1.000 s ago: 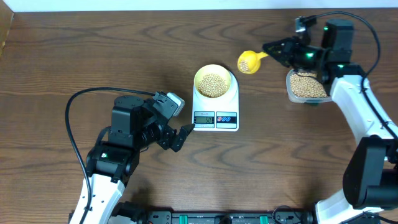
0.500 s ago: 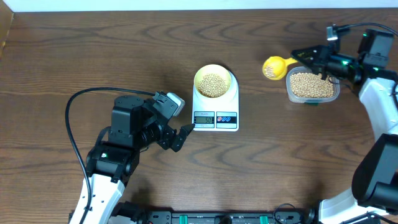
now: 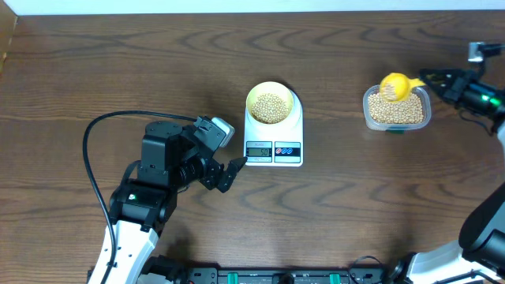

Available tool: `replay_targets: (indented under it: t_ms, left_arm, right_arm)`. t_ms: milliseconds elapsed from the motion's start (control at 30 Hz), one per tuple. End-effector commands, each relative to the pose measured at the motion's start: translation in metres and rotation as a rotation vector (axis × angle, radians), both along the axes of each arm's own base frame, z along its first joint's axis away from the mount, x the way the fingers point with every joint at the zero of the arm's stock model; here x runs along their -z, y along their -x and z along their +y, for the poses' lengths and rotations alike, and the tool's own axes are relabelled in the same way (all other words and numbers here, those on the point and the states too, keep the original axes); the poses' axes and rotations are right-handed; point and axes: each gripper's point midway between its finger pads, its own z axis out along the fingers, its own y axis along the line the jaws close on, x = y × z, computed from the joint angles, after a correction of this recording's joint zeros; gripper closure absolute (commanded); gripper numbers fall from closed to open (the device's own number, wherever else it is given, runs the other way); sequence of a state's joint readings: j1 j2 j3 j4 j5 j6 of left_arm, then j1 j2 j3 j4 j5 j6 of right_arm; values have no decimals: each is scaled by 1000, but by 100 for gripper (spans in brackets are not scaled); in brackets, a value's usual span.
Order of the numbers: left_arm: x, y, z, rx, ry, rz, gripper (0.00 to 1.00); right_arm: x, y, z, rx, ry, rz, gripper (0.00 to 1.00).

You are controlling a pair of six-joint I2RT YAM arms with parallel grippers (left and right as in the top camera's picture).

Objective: Scoop item into bowl and weigh 50g on scale
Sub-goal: 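Carry the yellow scoop right to the clear soybean tub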

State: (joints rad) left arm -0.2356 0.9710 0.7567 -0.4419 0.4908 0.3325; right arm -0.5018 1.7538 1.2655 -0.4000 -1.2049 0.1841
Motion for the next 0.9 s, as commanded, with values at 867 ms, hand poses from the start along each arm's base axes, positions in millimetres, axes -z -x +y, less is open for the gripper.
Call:
replay_targets:
  t_ms: [867]
  left_arm:
    - [4,0,2,-18,1,15,2]
  right_arm:
    - [4,6,-34,-224,744,-696,99]
